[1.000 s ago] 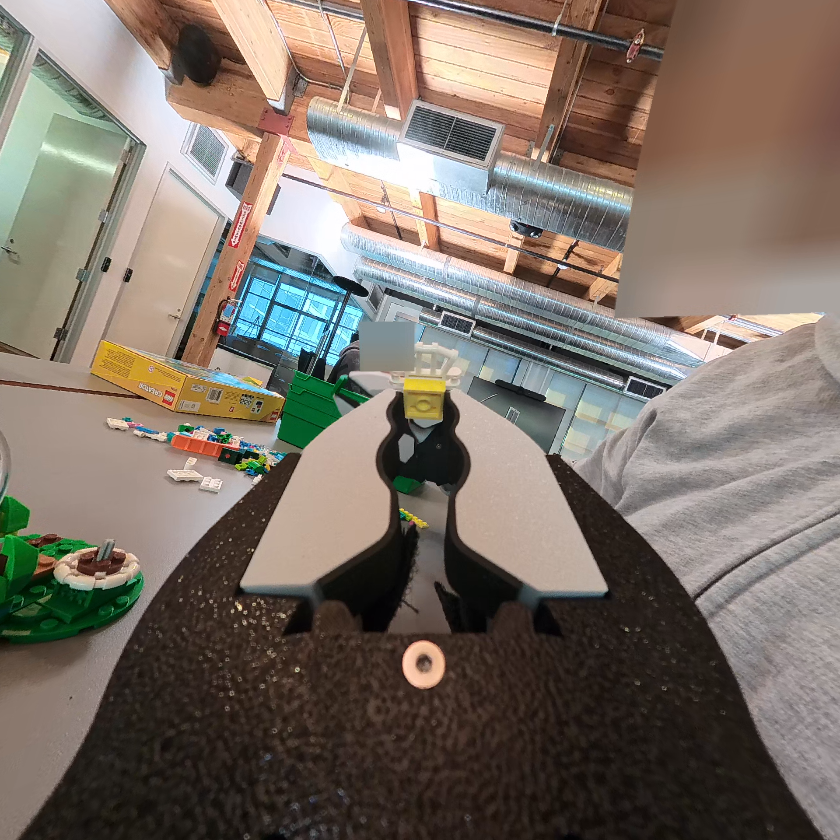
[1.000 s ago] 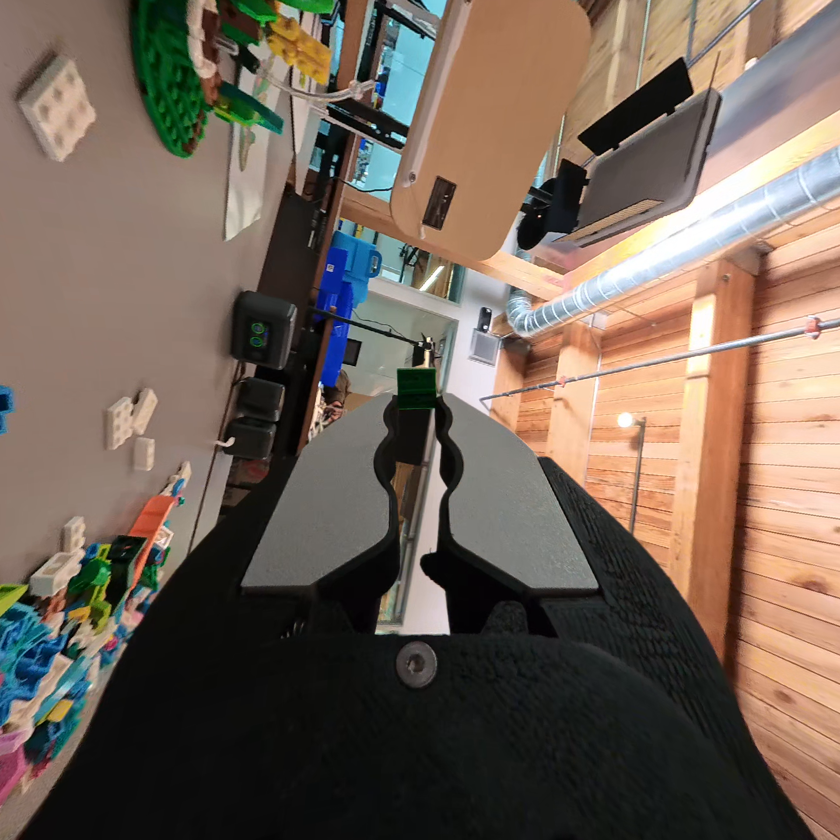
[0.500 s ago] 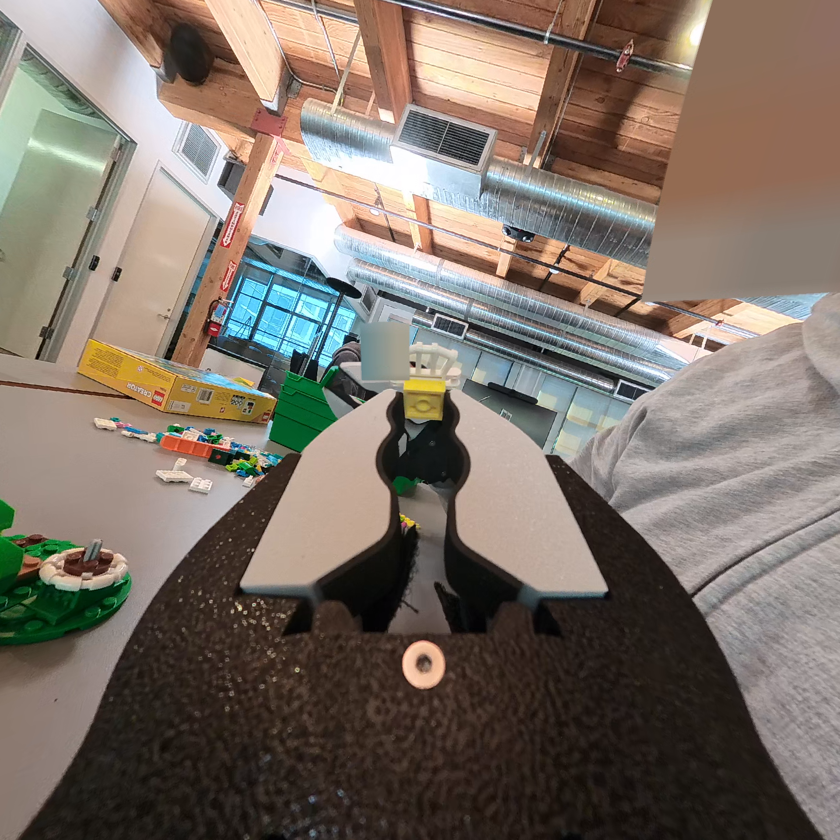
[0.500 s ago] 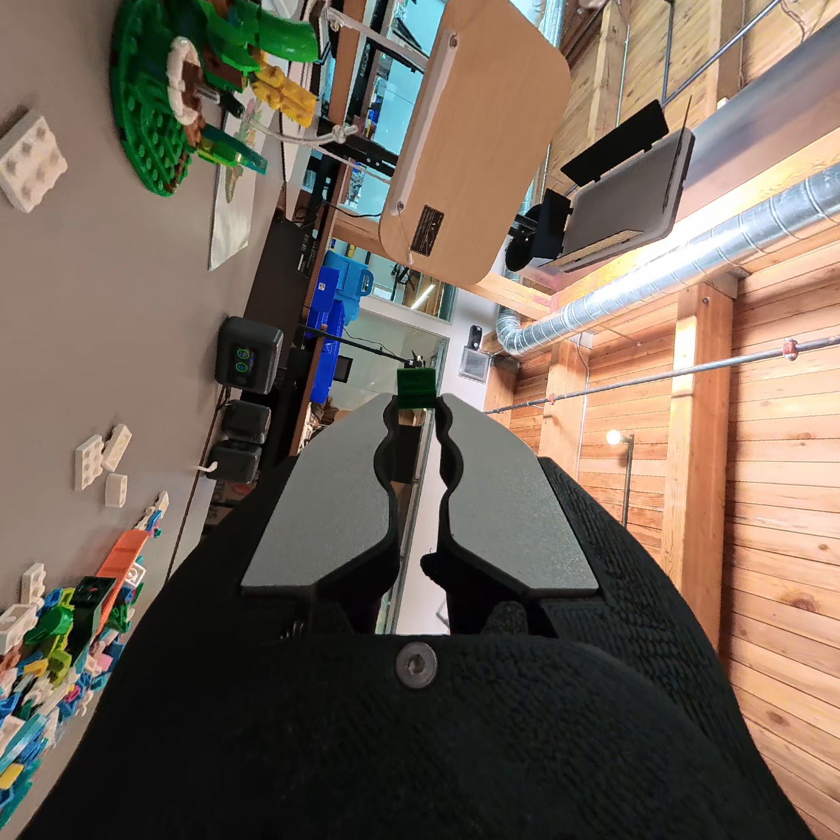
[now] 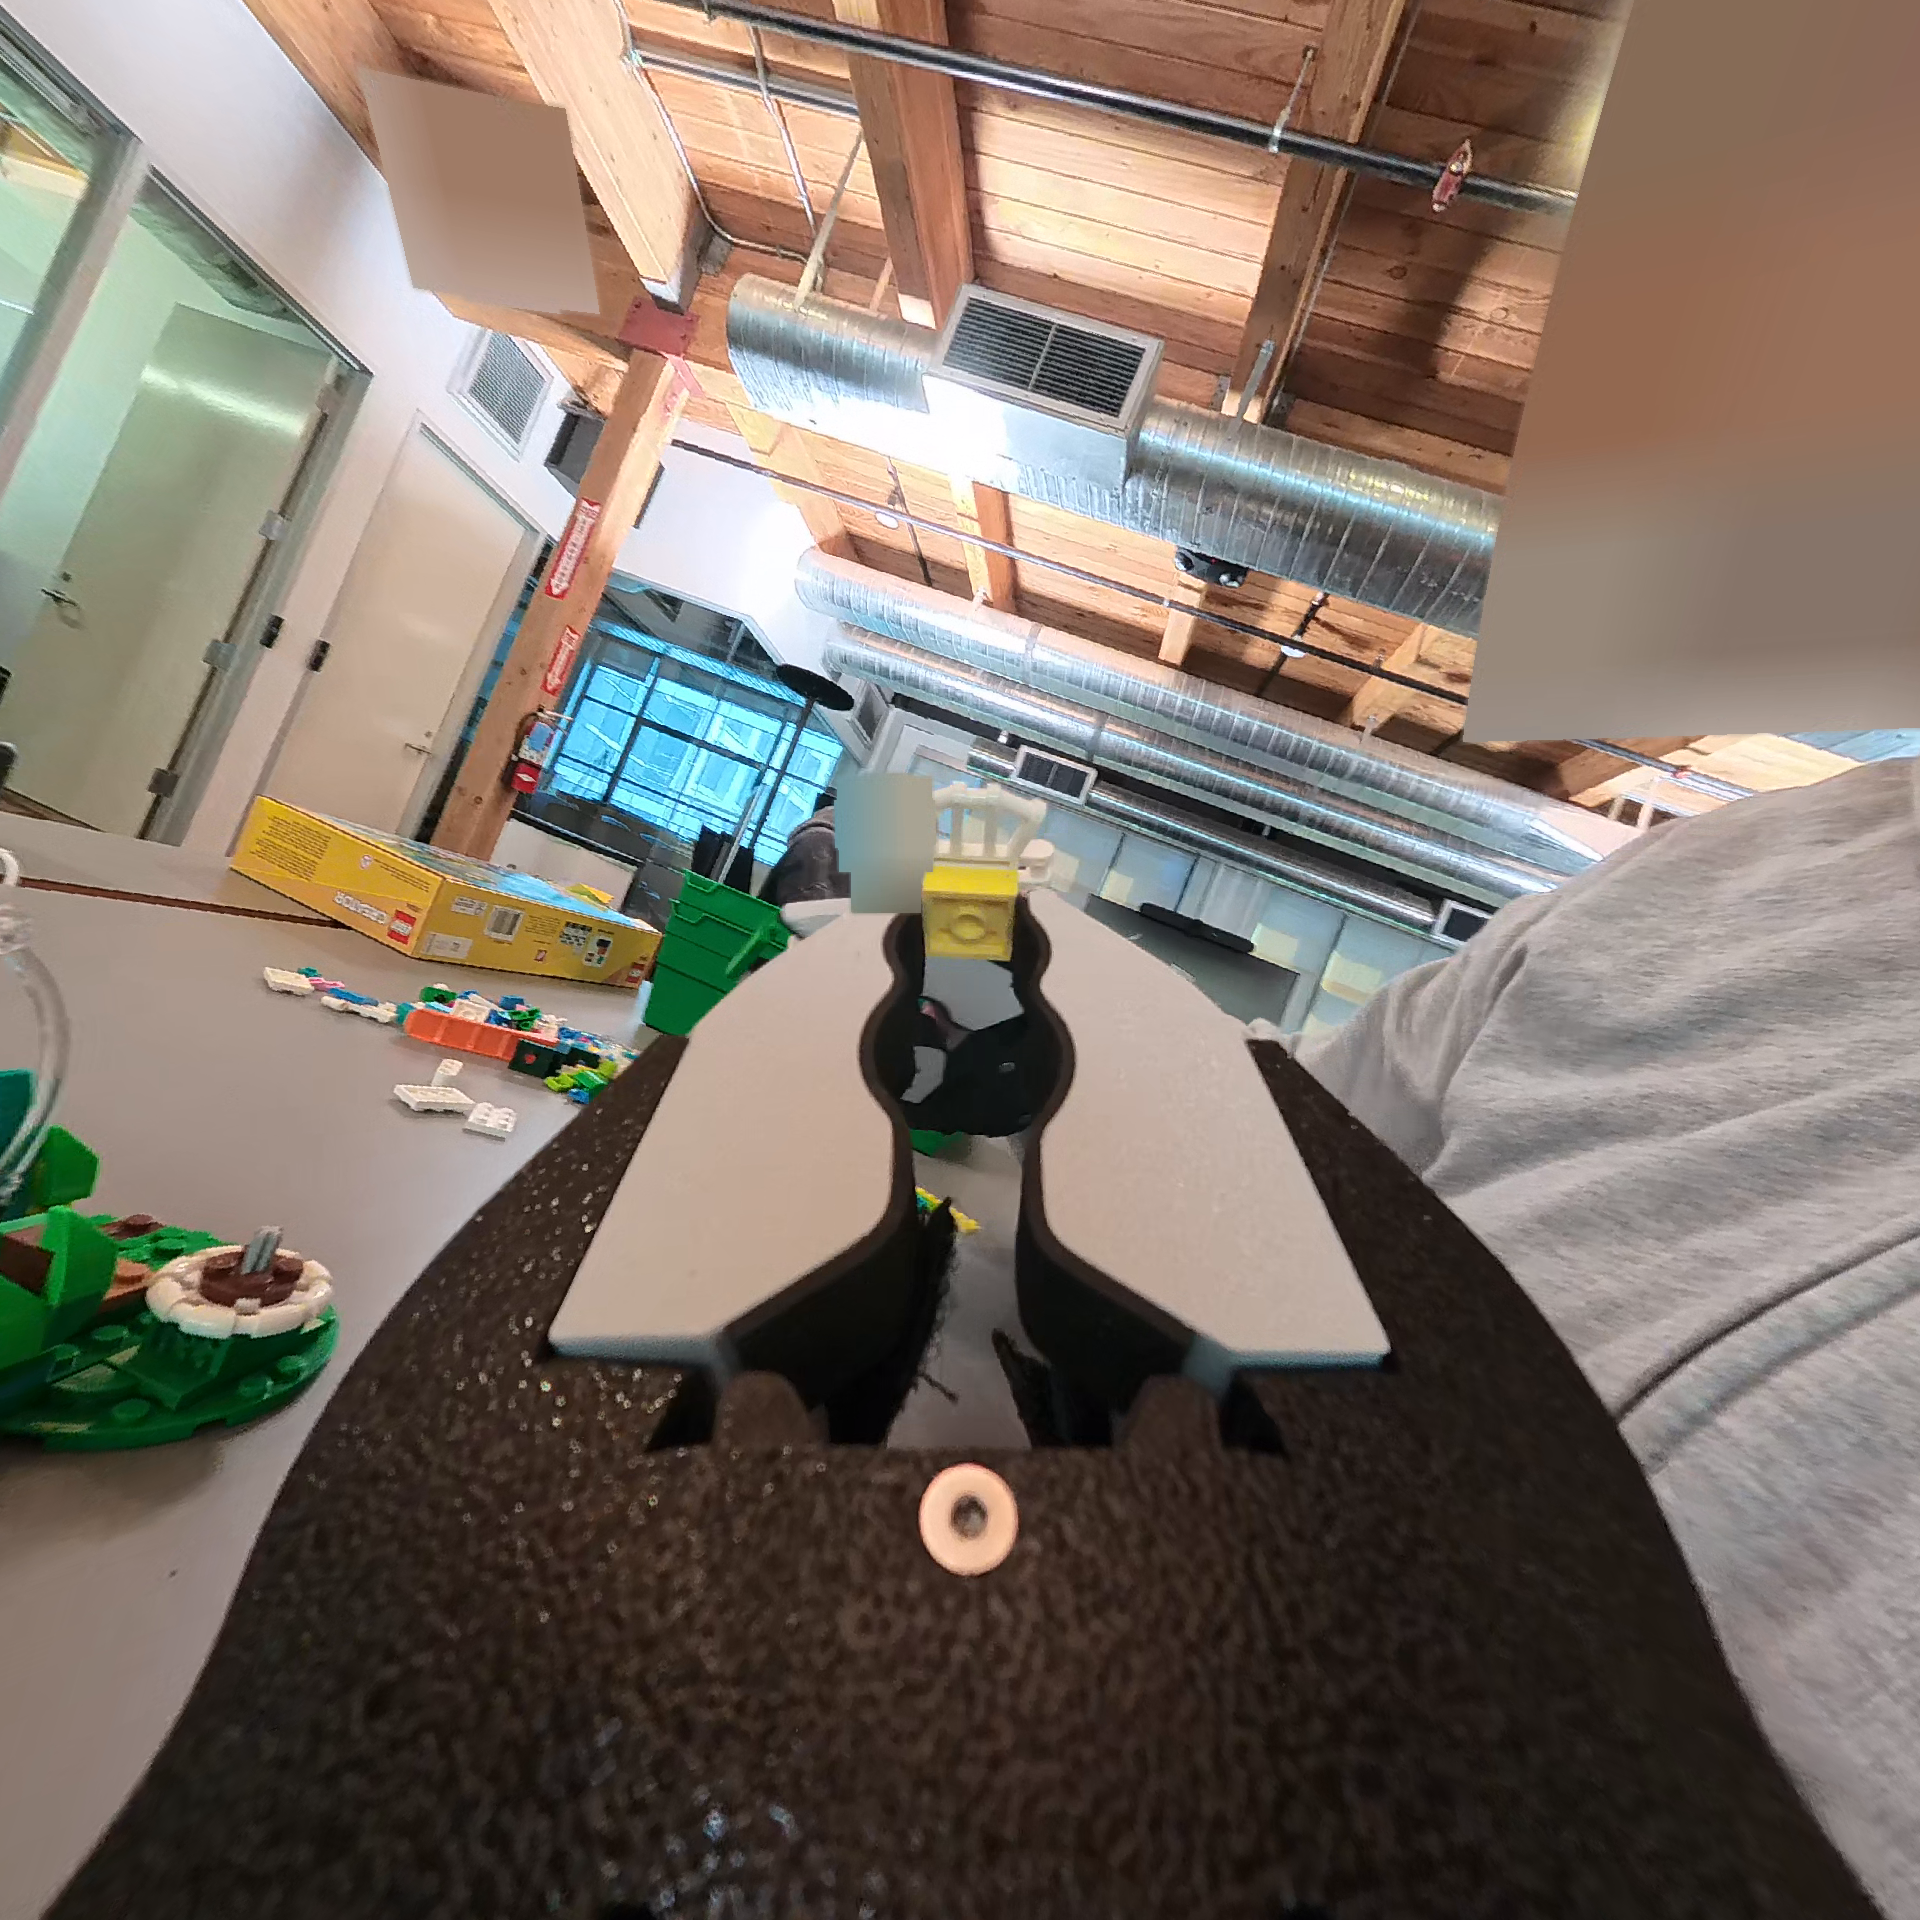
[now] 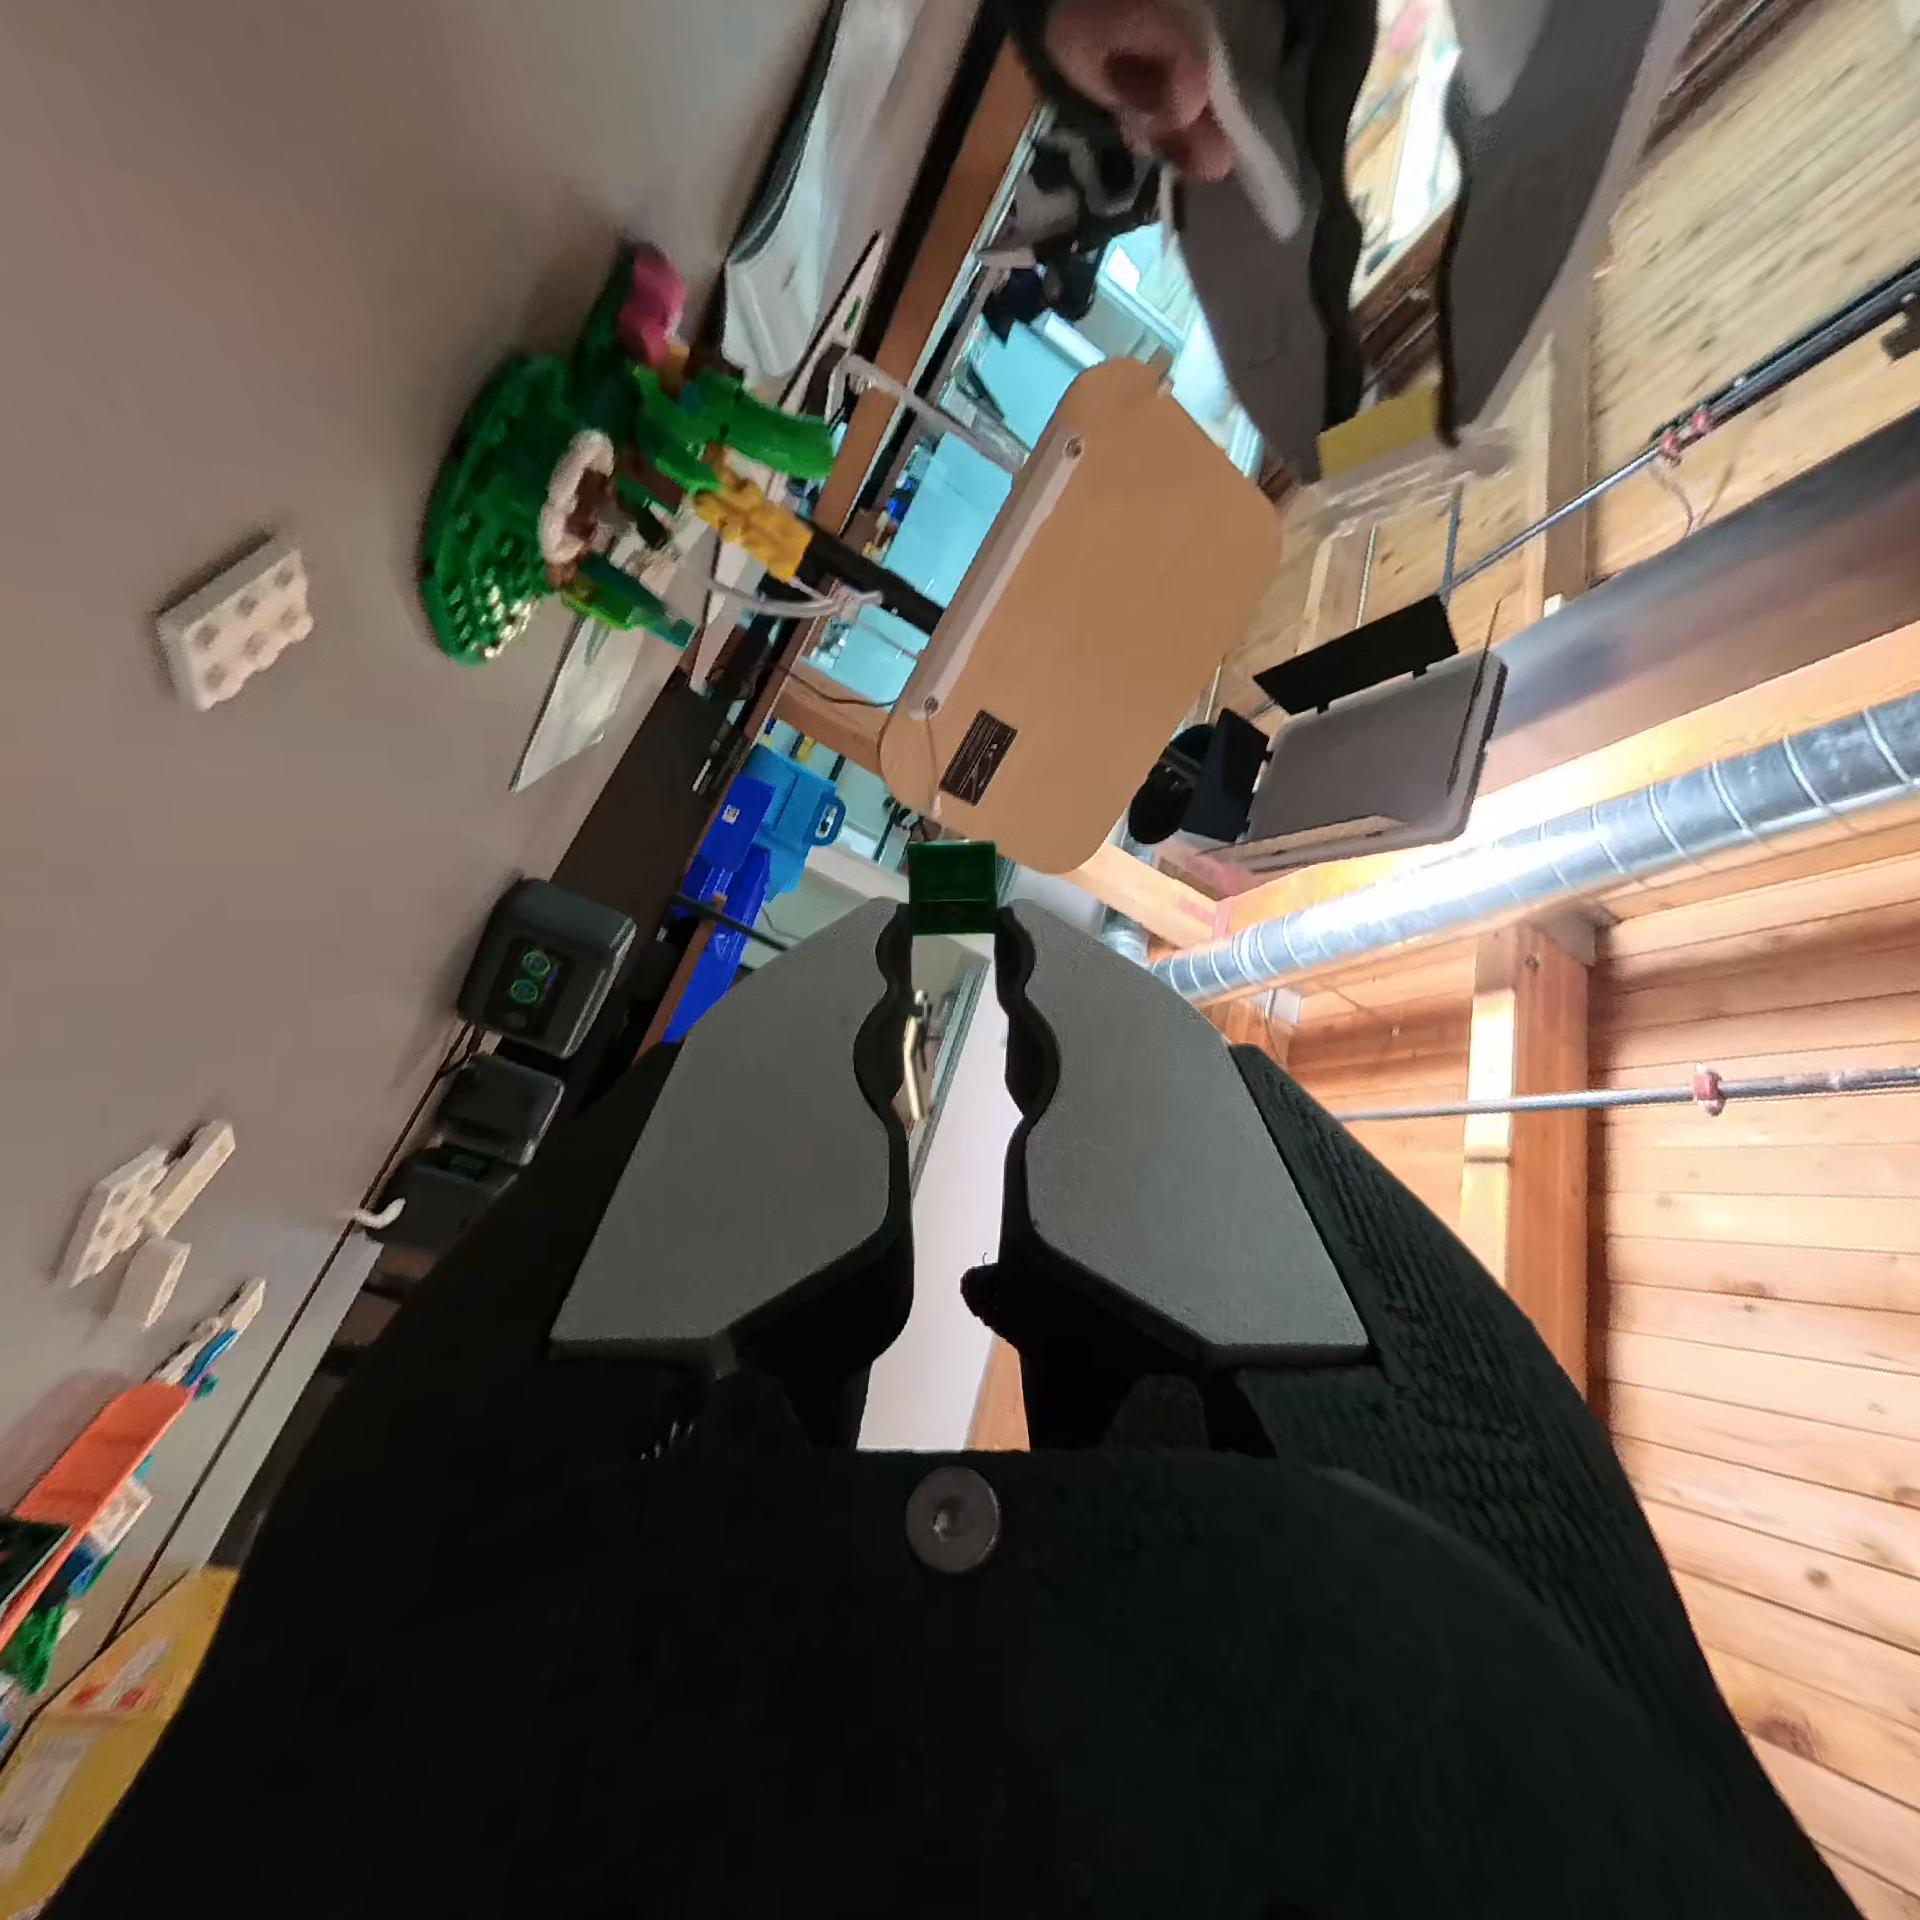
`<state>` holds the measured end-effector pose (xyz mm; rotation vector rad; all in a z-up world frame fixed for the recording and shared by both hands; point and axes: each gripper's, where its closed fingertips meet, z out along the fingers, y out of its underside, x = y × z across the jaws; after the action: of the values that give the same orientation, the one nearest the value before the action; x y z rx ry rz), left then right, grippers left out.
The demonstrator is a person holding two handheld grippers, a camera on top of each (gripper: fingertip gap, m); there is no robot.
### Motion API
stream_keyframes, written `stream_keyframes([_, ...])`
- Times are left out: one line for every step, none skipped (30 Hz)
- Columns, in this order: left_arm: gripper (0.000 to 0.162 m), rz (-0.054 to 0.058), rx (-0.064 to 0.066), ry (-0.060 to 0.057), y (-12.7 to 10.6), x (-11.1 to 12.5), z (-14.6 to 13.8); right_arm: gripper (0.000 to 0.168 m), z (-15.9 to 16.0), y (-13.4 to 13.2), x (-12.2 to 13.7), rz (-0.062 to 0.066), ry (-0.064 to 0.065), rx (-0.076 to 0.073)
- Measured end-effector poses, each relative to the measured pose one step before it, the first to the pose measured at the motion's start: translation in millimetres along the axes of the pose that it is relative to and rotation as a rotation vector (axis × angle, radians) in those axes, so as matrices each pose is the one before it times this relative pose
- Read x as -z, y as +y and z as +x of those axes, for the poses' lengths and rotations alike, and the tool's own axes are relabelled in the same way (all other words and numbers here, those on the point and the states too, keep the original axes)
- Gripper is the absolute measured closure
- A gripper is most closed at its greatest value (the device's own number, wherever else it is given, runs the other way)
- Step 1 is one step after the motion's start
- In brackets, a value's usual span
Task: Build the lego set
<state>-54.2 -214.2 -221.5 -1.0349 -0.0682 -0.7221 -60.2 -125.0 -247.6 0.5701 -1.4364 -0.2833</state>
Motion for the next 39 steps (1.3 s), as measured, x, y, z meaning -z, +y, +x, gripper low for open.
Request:
stream_keyframes([0.146,0.0043,-0.0064,-0.0118,-0.84,0.53,-1.11,0.154,4.01,-2.73,-2.16,0.0147,0.0091,-0.0015])
stream_keyframes([0.146,-0.0017,-0.0081,-0.0161,-0.07,0.37,-1.61,0.154,4.41,-1.72,-2.17,0.0093,0.0114,0.0012])
stream_keyframes([0.146,-0.0123,-0.0111,-0.0176,1.30,-0.31,-1.63,0.154,4.40,-0.83,-2.28,0.0041,0.0120,0.0037])
stream_keyframes([0.146,-0.0203,-0.0136,-0.0127,2.89,-1.22,-0.65,0.154,4.23,-0.20,-2.38,0.0013,0.0103,0.0038])
stream_keyframes([0.146,-0.0287,-0.0136,-0.0019,4.09,-1.89,1.12,0.154,4.42,-0.08,-2.35,0.0004,0.0122,0.0035])
stream_keyframes([0.146,-0.0309,-0.0148,0.0052,4.58,-2.27,2.30,0.154,5.46,-0.27,-2.34,0.0003,0.0174,0.0053])
stream_keyframes([0.146,-0.0208,-0.0185,0.0015,3.20,-1.81,1.90,0.154,6.67,-0.52,-2.33,-0.0004,0.0239,0.0080])
stream_keyframes([0.146,-0.0072,-0.0158,0.0101,1.22,-1.17,2.92,0.154,7.42,-1.01,-2.46,0.0010,0.0258,0.0091])
stream_keyframes([0.146,0.0084,-0.0021,0.0145,-0.81,-0.29,2.88,0.155,7.66,-2.00,-2.41,0.0056,0.0251,0.0095])
stream_keyframes([0.146,0.0259,0.0168,0.0092,-2.69,0.50,1.38,0.154,7.73,-2.77,-2.61,0.0082,0.0247,0.0105])
stream_keyframes([0.146,0.0331,0.0312,0.0091,-3.32,1.11,0.31,0.155,7.06,-2.99,-2.78,0.0081,0.0217,0.0114])
stream_keyframes([0.146,0.0270,0.0357,0.0079,-3.01,1.11,-0.52,0.155,6.30,-3.16,-2.72,0.0091,0.0197,0.0102])
stream_keyframes([0.146,0.0206,0.0290,0.0076,-2.88,1.12,-0.55,0.154,5.48,-3.09,-2.22,0.0090,0.0186,0.0064])
stream_keyframes([0.146,0.0146,0.0187,0.0060,-2.21,1.01,-0.61,0.155,4.34,-2.72,-2.03,0.0079,0.0144,0.0033])
stream_keyframes([0.146,0.0102,0.0116,-0.0006,-1.70,0.78,-0.94,0.155,3.10,-2.69,-1.78,0.0080,0.0103,0.0037])
stream_keyframes([0.146,0.0084,0.0087,0.0026,-1.24,0.63,-0.37,0.154,2.38,-2.41,-1.52,0.0068,0.0091,0.0053])
stream_keyframes([0.147,0.0066,0.0102,0.0107,-0.83,0.15,1.07,0.154,1.22,-2.09,-1.66,0.0044,0.0049,0.0052])
stream_keyframes([0.147,0.0078,0.0123,0.0101,-0.70,-0.07,0.98,0.154,0.31,-2.01,-1.58,0.0039,0.0013,0.0042])
stream_keyframes([0.146,0.0098,0.0154,0.0080,-0.69,0.12,0.63,0.155,0.16,-1.92,-1.43,0.0028,0.0018,0.0038])
stream_keyframes([0.147,0.0121,0.0186,0.0093,-1.02,0.32,0.58,0.154,-0.15,-1.69,-1.30,0.0020,0.0018,0.0043])
stream_keyframes([0.147,0.0151,0.0182,0.0085,-1.71,0.58,0.43,0.155,-0.30,-2.15,-0.94,0.0043,0.0003,0.0049])
stream_keyframes([0.147,0.0152,0.0148,0.0040,-1.89,0.79,-0.03,0.155,-0.09,-2.13,-0.88,0.0050,0.0011,0.0054])
stream_keyframes([0.147,0.0109,0.0112,0.0006,-1.44,0.73,-0.65,0.154,0.44,-1.51,-0.81,0.0019,0.0037,0.0056])
stream_keyframes([0.147,0.0073,0.0085,0.0010,-1.14,0.46,-0.38,0.154,0.25,-1.25,-0.98,-0.0002,0.0022,0.0064])
stream_keyframes([0.147,0.0054,0.0051,0.0021,-0.82,0.38,-0.01,0.154,0.08,-1.15,-0.90,0.0012,0.0011,0.0090])
stream_keyframes([0.147,0.0055,0.0019,0.0013,-0.74,0.30,0.13,0.155,0.39,-0.88,-0.77,-0.0010,0.0049,0.0121])
stream_keyframes([0.147,0.0071,0.0016,0.0008,-0.96,0.39,0.11,0.155,0.46,-0.37,-0.78,-0.0032,0.0050,0.0127])
stream_keyframes([0.147,0.0068,0.0042,0.0006,-0.89,0.44,-0.06,0.155,0.05,-0.37,-0.47,-0.0007,0.0029,0.0093])
stream_keyframes([0.147,0.0064,0.0063,0.0010,-0.87,0.44,-0.16,0.154,-0.02,-0.56,-0.10,0.0009,0.0017,0.0048])
stream_keyframes([0.147,0.0072,0.0063,0.0015,-0.98,0.39,-0.09,0.155,0.03,-0.28,-0.12,-0.0002,0.0013,0.0024])
stream_keyframes([0.147,0.0055,0.0059,0.0016,-0.73,0.34,-0.06,0.155,0.05,-0.67,0.17,0.0012,0.0012,0.0023])
stream_keyframes([0.147,0.0061,0.0057,0.0017,-0.73,0.28,0.00,0.155,0.00,-1.01,0.23,0.0024,0.0006,0.0017])
stream_keyframes([0.146,0.0055,0.0053,0.0013,-0.69,0.19,-0.09,0.154,0.00,-0.98,0.12,0.0022,-0.0005,0.0001])
stream_keyframes([0.147,0.0047,0.0047,0.0019,-0.57,0.16,0.06,0.155,-0.07,-0.93,0.15,0.0018,-0.0004,-0.0009])
stream_keyframes([0.146,0.0031,0.0035,0.0009,-0.35,0.18,-0.06,0.155,0.07,-0.95,0.07,0.0019,-0.0006,-0.0004])
stream_keyframes([0.146,0.0035,0.0035,0.0002,-0.48,0.17,-0.21,0.155,-0.16,-1.01,0.17,0.0029,-0.0010,0.0013])
stream_keyframes([0.146,0.0033,0.0040,0.0005,-0.43,0.12,-0.19,0.155,-0.04,-1.11,0.11,0.0032,-0.0007,0.0016])
stream_keyframes([0.146,0.0029,0.0042,-0.0001,-0.32,0.22,-0.31,0.155,-0.22,-1.17,0.03,0.0027,-0.0010,0.0005])
stream_keyframes([0.146,0.0028,0.0034,-0.0004,-0.27,0.05,-0.19,0.155,-0.17,-1.43,-0.02,0.0045,-0.0011,0.0007])
